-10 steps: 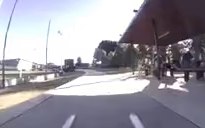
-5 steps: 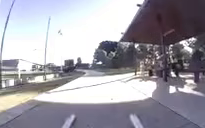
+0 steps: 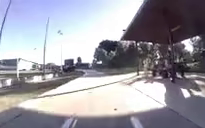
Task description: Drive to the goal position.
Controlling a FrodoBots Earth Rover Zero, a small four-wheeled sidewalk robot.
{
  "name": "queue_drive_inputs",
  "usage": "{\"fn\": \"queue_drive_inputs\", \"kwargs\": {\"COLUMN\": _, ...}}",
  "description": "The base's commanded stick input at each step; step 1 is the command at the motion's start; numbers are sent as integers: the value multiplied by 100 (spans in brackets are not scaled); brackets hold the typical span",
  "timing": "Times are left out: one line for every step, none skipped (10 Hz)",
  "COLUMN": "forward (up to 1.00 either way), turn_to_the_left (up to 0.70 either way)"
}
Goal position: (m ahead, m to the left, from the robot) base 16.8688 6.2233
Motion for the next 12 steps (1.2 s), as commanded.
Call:
{"fn": "queue_drive_inputs", "kwargs": {"forward": 100, "turn_to_the_left": 0}}
{"fn": "queue_drive_inputs", "kwargs": {"forward": 100, "turn_to_the_left": 0}}
{"fn": "queue_drive_inputs", "kwargs": {"forward": 100, "turn_to_the_left": 0}}
{"fn": "queue_drive_inputs", "kwargs": {"forward": 100, "turn_to_the_left": 0}}
{"fn": "queue_drive_inputs", "kwargs": {"forward": 100, "turn_to_the_left": 0}}
{"fn": "queue_drive_inputs", "kwargs": {"forward": 100, "turn_to_the_left": 0}}
{"fn": "queue_drive_inputs", "kwargs": {"forward": 100, "turn_to_the_left": 0}}
{"fn": "queue_drive_inputs", "kwargs": {"forward": 100, "turn_to_the_left": 0}}
{"fn": "queue_drive_inputs", "kwargs": {"forward": 100, "turn_to_the_left": 0}}
{"fn": "queue_drive_inputs", "kwargs": {"forward": 100, "turn_to_the_left": 0}}
{"fn": "queue_drive_inputs", "kwargs": {"forward": 100, "turn_to_the_left": 3}}
{"fn": "queue_drive_inputs", "kwargs": {"forward": 100, "turn_to_the_left": 14}}
